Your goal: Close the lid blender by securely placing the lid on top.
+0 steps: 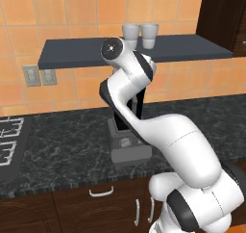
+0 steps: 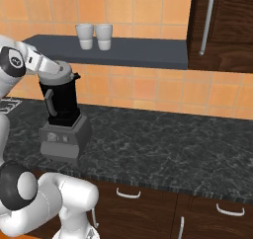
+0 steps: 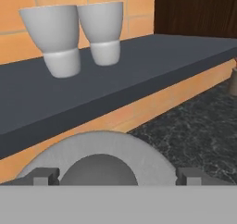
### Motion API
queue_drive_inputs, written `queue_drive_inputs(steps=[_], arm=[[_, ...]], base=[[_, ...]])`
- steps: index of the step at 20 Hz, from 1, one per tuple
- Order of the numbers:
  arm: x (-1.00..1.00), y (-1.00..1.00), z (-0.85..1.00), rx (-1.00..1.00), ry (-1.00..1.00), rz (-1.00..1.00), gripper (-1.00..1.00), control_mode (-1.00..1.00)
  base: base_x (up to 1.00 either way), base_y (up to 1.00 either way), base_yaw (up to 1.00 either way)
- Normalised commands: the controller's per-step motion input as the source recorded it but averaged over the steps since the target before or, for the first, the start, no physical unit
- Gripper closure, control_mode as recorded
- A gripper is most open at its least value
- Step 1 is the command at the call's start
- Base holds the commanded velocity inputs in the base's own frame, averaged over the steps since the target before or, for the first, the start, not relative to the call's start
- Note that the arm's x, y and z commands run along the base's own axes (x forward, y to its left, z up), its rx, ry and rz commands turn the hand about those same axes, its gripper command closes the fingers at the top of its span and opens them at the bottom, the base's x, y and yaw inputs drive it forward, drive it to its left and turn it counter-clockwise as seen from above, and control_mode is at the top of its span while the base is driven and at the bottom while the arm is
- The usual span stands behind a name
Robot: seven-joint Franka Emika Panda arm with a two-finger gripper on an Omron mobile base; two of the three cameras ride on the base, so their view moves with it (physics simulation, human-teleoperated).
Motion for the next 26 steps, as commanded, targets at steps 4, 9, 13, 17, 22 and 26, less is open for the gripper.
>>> queue_drive_inputs(steps=[4,9,13,17,22,26], arm=[[0.00,0.00,0.00,0.00,0.00,0.00,-1.00,-1.00],[0.00,0.01,0.00,0.00,0.02,0.00,-1.00,-1.00],[0.01,0.16,0.00,-0.03,0.01,0.00,-1.00,-1.00],[0.00,0.20,0.00,-0.05,0.00,0.00,-1.00,-1.00],[-0.20,0.17,-0.02,-0.06,0.00,0.00,-1.00,-1.00],[-0.59,0.10,0.00,-0.05,0.00,0.00,-1.00,-1.00]], base=[[0.00,0.00,0.00],[0.00,0.00,0.00],[0.00,0.00,0.00],[0.00,0.00,0.00],[0.00,0.00,0.00],[0.00,0.00,0.00]])
